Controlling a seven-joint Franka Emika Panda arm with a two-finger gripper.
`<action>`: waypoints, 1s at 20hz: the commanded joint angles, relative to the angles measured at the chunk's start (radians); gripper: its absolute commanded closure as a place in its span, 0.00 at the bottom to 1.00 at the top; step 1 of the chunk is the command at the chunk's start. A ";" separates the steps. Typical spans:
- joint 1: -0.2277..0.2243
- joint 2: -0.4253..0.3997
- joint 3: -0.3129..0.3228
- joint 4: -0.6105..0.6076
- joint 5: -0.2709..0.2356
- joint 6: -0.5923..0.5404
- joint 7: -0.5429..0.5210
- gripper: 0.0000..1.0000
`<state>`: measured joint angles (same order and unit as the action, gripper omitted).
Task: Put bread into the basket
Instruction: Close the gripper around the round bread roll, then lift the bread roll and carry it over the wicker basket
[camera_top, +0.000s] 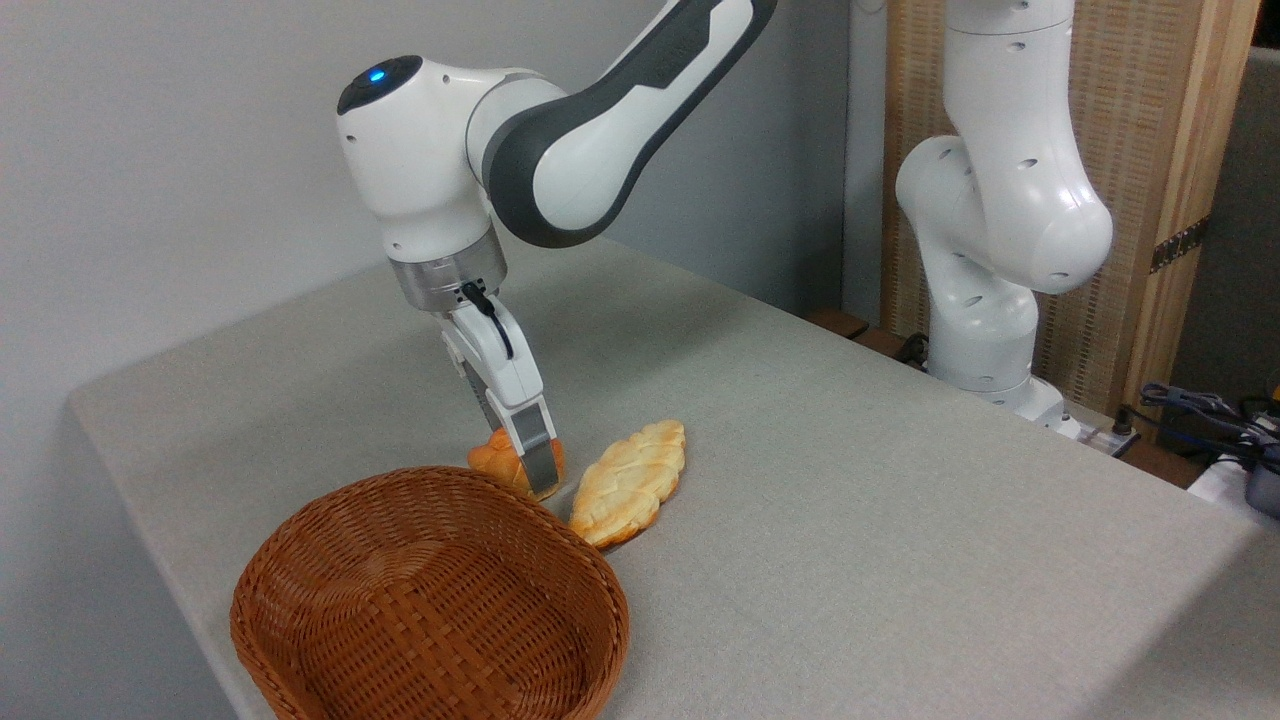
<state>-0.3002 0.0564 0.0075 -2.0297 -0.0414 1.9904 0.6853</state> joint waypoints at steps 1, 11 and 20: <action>-0.007 -0.007 0.003 -0.001 0.011 0.022 0.011 0.44; -0.008 -0.062 -0.004 0.008 -0.006 0.008 -0.003 0.40; 0.004 -0.116 -0.003 0.075 -0.037 0.022 -0.046 0.37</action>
<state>-0.3028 -0.0583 -0.0070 -1.9867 -0.0596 1.9907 0.6712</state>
